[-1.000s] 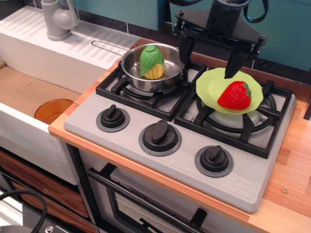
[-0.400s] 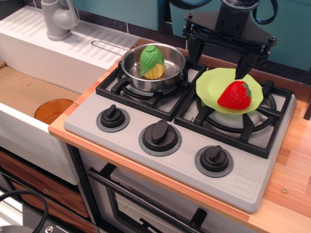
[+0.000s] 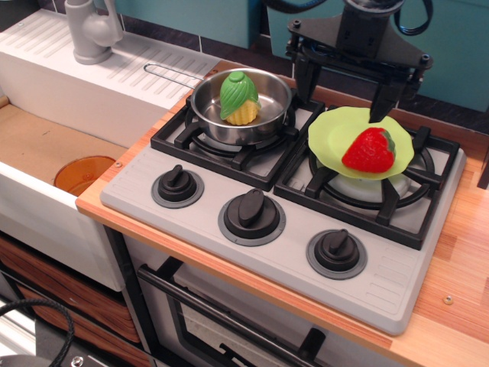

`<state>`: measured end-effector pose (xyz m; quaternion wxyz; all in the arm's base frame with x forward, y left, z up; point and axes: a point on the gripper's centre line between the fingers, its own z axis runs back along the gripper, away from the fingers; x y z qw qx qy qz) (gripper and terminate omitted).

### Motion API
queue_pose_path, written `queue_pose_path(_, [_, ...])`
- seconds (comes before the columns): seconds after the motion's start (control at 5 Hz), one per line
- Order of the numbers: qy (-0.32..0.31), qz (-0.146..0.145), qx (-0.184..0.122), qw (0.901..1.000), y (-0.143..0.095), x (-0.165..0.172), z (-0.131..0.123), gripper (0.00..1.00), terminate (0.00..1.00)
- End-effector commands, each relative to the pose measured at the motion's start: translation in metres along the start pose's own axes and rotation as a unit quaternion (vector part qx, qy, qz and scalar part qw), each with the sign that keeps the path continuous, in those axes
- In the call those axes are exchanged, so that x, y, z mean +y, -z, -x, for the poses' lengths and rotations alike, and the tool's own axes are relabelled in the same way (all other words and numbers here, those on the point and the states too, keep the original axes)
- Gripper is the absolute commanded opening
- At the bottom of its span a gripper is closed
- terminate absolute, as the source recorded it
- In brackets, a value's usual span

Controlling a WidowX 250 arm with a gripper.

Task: Put strawberry on plate and corncob in pot or pan on stove

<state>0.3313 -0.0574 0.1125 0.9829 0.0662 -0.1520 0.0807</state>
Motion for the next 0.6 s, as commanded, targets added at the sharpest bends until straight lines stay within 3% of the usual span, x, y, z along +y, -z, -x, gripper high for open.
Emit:
queue_pose_path(0.0, [-0.002,0.002,-0.007,1.0000,-0.0062,-0.0028,-0.0110,1.00,0.00])
queue_pose_path(0.2, [0.001,0.002,-0.009,1.0000,-0.0030,-0.0016,-0.0126,1.00,0.00])
queue_pose_path(0.4, [-0.001,0.004,-0.008,1.0000,-0.0012,0.0001,-0.0137,1.00,1.00])
